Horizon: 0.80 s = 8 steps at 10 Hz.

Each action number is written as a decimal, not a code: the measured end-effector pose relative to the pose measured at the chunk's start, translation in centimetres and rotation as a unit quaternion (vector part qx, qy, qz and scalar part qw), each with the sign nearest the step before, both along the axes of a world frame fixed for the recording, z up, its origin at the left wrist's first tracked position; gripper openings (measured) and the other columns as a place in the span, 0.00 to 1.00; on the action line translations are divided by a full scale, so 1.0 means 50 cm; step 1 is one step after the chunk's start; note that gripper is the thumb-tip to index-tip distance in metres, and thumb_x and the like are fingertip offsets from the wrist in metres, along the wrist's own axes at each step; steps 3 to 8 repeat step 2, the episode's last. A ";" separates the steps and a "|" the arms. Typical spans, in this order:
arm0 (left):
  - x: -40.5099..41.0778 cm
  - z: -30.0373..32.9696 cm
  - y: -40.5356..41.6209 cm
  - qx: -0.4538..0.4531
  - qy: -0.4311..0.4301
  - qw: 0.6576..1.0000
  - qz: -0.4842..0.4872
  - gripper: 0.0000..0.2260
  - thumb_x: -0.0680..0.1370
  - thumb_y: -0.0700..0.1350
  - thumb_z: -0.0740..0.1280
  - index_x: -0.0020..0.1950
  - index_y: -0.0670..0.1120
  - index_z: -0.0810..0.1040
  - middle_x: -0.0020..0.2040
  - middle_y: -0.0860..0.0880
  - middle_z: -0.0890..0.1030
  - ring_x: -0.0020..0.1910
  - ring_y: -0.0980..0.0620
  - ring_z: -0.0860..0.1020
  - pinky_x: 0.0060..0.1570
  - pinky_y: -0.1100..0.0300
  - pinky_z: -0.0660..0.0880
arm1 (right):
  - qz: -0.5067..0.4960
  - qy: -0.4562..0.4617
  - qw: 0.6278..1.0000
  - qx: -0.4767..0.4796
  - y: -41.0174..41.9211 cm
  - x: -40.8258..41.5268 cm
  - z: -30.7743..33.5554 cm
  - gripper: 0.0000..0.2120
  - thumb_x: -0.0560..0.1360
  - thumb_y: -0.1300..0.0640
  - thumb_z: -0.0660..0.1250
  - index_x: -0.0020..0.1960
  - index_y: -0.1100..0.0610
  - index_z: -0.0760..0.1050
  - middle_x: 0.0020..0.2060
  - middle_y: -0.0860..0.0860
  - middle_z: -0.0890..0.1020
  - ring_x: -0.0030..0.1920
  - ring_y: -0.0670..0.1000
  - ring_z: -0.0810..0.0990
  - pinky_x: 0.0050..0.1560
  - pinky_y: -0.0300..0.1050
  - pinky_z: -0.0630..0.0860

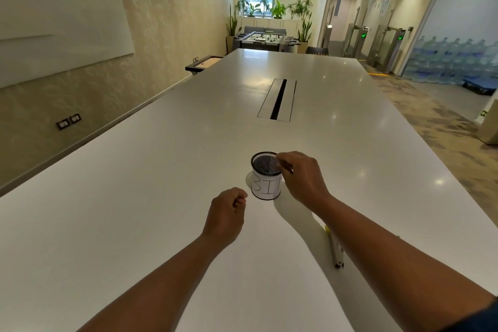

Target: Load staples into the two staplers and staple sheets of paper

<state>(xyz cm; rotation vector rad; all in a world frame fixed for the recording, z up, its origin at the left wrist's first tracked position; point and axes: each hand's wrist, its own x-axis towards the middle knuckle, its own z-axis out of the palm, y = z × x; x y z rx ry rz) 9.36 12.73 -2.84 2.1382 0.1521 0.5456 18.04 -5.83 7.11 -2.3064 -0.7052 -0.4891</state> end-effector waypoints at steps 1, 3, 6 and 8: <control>-0.005 -0.007 -0.015 0.058 -0.008 0.998 -0.028 0.08 0.80 0.40 0.66 0.52 0.51 0.81 0.46 0.58 0.81 0.45 0.62 0.79 0.45 0.72 0.73 | -0.035 -0.006 0.999 0.024 -0.044 -0.017 -0.024 0.11 0.76 0.66 0.69 0.56 0.56 0.84 0.47 0.52 0.85 0.44 0.50 0.80 0.46 0.42 0.72; -0.008 -0.007 -0.029 0.062 -0.012 0.997 -0.044 0.07 0.80 0.41 0.66 0.54 0.51 0.81 0.48 0.58 0.80 0.47 0.63 0.78 0.47 0.71 0.73 | -0.074 0.016 0.996 0.042 -0.074 -0.032 -0.041 0.13 0.76 0.67 0.68 0.58 0.58 0.83 0.50 0.54 0.86 0.47 0.54 0.82 0.50 0.42 0.72; -0.008 -0.007 -0.029 0.062 -0.012 0.997 -0.044 0.07 0.80 0.41 0.66 0.54 0.51 0.81 0.48 0.58 0.80 0.47 0.63 0.78 0.47 0.71 0.73 | -0.074 0.016 0.996 0.042 -0.074 -0.032 -0.041 0.13 0.76 0.67 0.68 0.58 0.58 0.83 0.50 0.54 0.86 0.47 0.54 0.82 0.50 0.42 0.72; -0.008 -0.007 -0.029 0.062 -0.012 0.997 -0.044 0.07 0.80 0.41 0.66 0.54 0.51 0.81 0.48 0.58 0.80 0.47 0.63 0.78 0.47 0.71 0.73 | -0.074 0.016 0.996 0.042 -0.074 -0.032 -0.041 0.13 0.76 0.67 0.68 0.58 0.58 0.83 0.50 0.54 0.86 0.47 0.54 0.82 0.50 0.42 0.72</control>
